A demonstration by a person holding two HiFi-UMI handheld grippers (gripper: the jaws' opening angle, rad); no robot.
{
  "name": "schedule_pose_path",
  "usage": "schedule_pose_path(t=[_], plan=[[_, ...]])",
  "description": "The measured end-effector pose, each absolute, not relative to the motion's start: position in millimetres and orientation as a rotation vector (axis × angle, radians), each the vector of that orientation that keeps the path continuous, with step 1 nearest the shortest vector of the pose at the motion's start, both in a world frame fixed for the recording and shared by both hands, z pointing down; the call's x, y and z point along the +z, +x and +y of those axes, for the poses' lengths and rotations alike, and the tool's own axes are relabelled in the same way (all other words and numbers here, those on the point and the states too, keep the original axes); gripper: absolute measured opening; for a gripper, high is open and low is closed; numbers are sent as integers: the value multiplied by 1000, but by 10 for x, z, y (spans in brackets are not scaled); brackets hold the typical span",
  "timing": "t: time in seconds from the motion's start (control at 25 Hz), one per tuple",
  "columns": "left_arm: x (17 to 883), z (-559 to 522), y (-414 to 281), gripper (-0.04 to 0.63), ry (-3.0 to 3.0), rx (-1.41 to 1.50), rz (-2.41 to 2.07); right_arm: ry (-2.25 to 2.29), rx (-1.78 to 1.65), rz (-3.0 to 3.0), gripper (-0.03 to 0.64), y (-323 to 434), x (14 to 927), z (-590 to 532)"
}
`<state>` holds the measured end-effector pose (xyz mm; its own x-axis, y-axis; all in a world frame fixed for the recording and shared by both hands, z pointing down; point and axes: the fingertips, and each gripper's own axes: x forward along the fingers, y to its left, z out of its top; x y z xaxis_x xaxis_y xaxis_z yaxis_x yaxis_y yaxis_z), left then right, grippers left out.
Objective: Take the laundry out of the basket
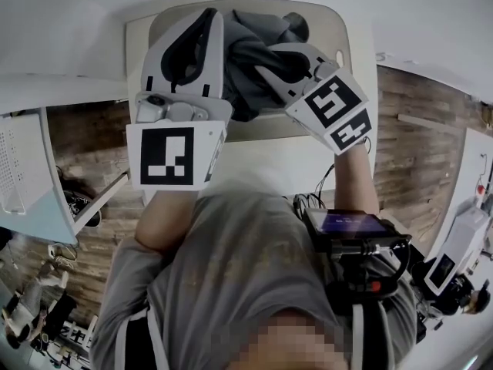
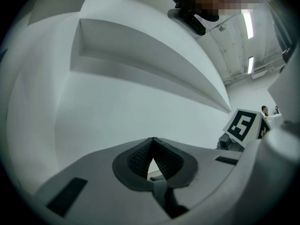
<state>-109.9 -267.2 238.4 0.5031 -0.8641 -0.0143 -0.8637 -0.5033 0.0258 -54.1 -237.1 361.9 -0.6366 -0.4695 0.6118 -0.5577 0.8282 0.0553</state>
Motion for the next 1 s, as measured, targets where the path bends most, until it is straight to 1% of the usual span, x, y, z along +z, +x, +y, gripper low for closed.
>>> schedule_pose_path(t=[0.32, 0.64, 0.8, 1.0], plan=[[2007, -2222, -1024, 8, 2769, -88, -1604, 1048, 53, -2491, 57, -206, 2842, -2264], [1653, -1680, -893, 8, 2824, -160, -1649, 1292, -92, -2634, 55, 291, 1817, -2121], [1615, -1378, -792, 8, 2851, -184, -1625, 1408, -164, -2641, 55, 592, 1414, -1913], [1688, -1243, -697, 8, 2853, -220, -1593, 1539, -227, -2593, 54, 991, 1182, -1698]])
